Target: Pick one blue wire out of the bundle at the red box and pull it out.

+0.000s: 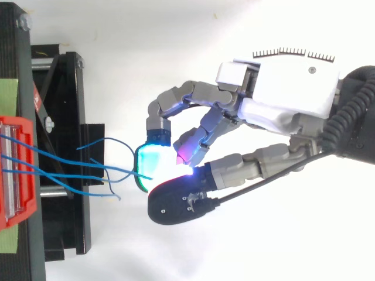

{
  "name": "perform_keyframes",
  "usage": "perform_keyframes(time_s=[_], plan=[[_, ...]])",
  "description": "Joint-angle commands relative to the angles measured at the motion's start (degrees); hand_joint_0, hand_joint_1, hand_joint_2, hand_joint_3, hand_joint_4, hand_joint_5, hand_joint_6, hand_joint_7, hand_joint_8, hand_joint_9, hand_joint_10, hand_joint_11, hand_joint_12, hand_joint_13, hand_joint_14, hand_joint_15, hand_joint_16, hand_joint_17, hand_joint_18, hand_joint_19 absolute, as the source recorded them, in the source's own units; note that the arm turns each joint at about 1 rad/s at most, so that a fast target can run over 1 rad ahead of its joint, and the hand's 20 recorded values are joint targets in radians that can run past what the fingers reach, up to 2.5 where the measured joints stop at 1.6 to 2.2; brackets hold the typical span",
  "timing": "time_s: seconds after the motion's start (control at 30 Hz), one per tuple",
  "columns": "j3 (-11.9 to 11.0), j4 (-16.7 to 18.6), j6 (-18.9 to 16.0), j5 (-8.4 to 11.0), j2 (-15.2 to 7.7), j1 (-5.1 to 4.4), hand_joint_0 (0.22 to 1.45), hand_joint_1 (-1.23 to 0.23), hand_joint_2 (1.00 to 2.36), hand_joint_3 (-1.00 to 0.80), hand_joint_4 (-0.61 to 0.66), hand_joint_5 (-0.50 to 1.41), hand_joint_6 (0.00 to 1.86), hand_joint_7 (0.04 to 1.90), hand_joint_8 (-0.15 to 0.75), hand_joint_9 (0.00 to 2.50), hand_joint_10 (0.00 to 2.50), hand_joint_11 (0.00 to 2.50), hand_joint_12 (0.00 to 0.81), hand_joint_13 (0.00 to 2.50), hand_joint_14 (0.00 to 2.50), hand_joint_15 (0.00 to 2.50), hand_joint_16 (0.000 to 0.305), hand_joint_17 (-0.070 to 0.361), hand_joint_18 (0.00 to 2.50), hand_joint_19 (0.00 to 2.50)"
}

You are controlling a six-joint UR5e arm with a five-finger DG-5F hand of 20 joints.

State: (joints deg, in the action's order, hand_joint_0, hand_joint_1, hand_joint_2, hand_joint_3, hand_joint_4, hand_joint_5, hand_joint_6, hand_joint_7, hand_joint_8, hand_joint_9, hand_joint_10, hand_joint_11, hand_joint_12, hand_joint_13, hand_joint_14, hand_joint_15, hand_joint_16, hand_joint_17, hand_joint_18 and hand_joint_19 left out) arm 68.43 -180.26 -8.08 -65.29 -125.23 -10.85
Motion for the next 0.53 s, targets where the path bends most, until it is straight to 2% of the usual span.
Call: perform_keyframes(time_s=[0.0, 0.5], plan=[[0.0, 0.0, 0.0, -0.01, 0.0, 0.04, 0.58, -0.73, 1.01, 0.02, 0.13, -0.08, 0.89, 1.26, 0.376, 1.06, 0.02, 0.68, 0.498, 0.79, 0.02, 0.51, 0.067, 0.151, 0.71, 0.36], [0.0, 0.0, 0.0, -0.01, 0.0, 0.04, 0.58, -0.72, 1.01, 0.02, 0.13, -0.08, 0.89, 1.25, 0.381, 1.06, 0.02, 0.67, 0.498, 0.79, 0.02, 0.51, 0.066, 0.149, 0.71, 0.37]])
